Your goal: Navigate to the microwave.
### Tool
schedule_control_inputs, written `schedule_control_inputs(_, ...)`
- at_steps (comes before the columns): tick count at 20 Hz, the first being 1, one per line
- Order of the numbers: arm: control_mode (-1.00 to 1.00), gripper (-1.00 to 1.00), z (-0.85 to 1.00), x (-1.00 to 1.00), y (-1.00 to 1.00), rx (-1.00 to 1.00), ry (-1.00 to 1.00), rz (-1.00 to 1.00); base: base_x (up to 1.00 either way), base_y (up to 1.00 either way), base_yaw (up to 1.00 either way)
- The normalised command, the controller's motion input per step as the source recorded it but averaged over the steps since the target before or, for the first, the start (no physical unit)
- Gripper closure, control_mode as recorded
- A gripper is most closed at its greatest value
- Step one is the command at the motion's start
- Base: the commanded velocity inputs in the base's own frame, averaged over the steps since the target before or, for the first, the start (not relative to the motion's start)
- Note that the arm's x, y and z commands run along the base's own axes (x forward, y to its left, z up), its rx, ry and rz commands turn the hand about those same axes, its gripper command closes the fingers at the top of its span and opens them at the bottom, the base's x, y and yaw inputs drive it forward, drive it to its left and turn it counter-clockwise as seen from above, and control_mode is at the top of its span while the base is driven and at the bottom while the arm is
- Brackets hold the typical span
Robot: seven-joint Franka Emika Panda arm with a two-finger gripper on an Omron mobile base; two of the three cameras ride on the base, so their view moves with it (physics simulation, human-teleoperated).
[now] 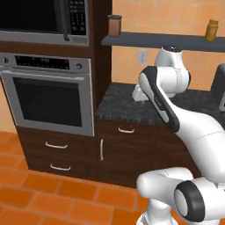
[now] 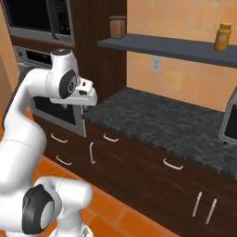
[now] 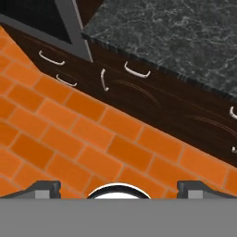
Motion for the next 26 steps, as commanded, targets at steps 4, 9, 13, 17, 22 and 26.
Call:
schedule_control_inputs(4,1.0,-1.0,0.0,0.0,0.0,0.0,0.0,0.0,0.97,0.99,-0.25)
schedule_control_inputs(9,1.0,-1.0,0.0,0.0,0.0,0.0,0.0,0.0,0.63,1.0,-0.41)
schedule_control_inputs(13,1.0,-1.0,0.0,0.0,0.0,0.0,0.0,0.0,0.5,1.0,-0.41)
schedule_control_inputs(17,1.0,-1.0,0.0,0.0,0.0,0.0,0.0,0.0,0.56,1.0,-0.35)
schedule_control_inputs(22,1.0,-1.0,0.0,0.0,0.0,0.0,0.0,0.0,0.83,1.0,-0.26)
schedule_control_inputs(26,1.0,-1.0,0.0,0.0,0.0,0.0,0.0,0.0,0.76,0.91,-0.18)
